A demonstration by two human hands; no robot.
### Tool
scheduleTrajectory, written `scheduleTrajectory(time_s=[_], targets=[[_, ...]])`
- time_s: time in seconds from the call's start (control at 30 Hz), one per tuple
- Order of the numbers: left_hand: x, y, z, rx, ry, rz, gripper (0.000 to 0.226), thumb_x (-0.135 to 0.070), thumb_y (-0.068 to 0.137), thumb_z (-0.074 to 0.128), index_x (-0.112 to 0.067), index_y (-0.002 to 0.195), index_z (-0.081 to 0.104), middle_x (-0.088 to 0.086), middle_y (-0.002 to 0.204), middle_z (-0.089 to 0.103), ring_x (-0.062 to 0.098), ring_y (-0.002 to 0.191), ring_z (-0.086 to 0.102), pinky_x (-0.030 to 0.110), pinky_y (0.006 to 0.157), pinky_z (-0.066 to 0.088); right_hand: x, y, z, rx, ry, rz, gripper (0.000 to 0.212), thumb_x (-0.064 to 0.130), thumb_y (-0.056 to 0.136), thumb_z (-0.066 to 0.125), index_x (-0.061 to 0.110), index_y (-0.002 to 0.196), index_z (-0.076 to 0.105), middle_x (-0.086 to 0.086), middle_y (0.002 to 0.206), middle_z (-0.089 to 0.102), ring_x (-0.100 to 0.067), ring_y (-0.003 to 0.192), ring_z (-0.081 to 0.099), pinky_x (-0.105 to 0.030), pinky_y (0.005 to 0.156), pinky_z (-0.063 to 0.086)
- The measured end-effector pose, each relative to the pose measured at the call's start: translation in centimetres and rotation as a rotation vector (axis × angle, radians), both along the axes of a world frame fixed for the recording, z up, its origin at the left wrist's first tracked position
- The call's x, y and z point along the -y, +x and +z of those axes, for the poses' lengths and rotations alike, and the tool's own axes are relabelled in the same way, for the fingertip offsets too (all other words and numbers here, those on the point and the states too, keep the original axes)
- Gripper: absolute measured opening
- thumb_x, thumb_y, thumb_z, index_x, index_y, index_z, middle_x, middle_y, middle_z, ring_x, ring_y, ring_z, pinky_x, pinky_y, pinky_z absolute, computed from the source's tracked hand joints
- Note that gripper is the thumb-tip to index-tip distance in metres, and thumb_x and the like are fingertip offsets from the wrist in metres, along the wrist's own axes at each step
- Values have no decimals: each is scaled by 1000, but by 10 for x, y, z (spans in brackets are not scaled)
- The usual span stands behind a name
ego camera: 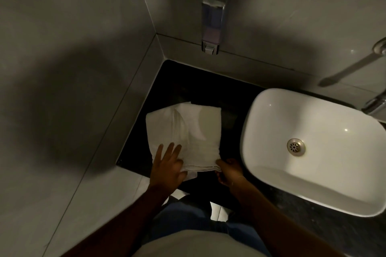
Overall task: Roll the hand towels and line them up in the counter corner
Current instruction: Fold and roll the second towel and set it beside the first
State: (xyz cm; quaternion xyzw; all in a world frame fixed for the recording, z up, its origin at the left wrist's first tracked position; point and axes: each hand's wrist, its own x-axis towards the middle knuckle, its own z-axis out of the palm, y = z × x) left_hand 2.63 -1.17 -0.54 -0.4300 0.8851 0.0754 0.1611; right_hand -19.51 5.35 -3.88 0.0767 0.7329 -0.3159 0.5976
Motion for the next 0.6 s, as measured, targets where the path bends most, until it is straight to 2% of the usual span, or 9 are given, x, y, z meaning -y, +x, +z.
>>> scheduleTrajectory(time_s=[0.1,0.17,0.23,0.27,0.33,0.4,0.43,0.5,0.6], targets=[[-1,-3,6,62,5,187,45,-64,78,60,-23,83,77,11,133,64,37,131,50,62,124,1,-3,2,1,-12,-15,-36,30,13,96,65,16,118,46,-11,70,55,-18,49,47,-20,48,43],[-1,-4,10,72,17,264,47,-67,75,65,-24,90,74,13,138,58,40,135,45,67,121,-5,-3,4,1,-23,-12,-54,26,13,95,66,17,112,46,-11,68,53,-18,47,46,-18,45,42],[-2,-4,10,27,40,204,46,-60,75,73,-27,107,70,13,147,54,41,141,43,66,118,-13,-2,5,2,-19,-6,-67,24,13,95,65,17,109,46,-10,65,52,-17,46,45,-16,43,41],[-3,-4,7,-23,64,114,44,-51,80,74,-28,116,68,11,146,56,38,139,48,63,120,-6,-1,5,3,-11,-4,-71,23,13,95,65,17,108,46,-10,64,52,-17,46,45,-16,44,40],[-2,-5,-1,-168,159,-5,37,-33,91,67,-26,128,66,7,131,69,31,125,62,51,121,22,1,2,7,9,-16,-103,20,13,96,64,17,105,46,-10,63,52,-17,44,45,-17,44,40],[7,-10,-2,-294,247,64,39,-26,98,61,-21,136,64,10,118,76,33,108,69,42,107,46,3,2,13,3,-60,-178,18,16,98,64,18,97,47,-11,63,53,-17,42,47,-18,41,41],[13,-13,-2,-340,254,113,40,-24,99,61,-21,139,63,12,114,77,35,103,70,41,100,51,2,3,16,-28,-94,-195,17,18,99,63,18,94,47,-12,64,54,-17,43,48,-20,42,41],[23,-16,-5,-365,213,116,42,-20,100,59,-23,141,62,11,111,78,34,97,71,40,97,50,-5,11,20,-236,-188,-63,17,23,99,61,16,91,48,-14,69,56,-18,48,50,-27,47,44],[32,-20,-12,-321,165,56,41,-26,104,50,-25,145,57,7,125,71,31,109,67,40,102,42,-20,24,23,-656,-429,522,13,28,94,61,21,91,51,-2,82,64,-16,69,61,-33,65,51]])
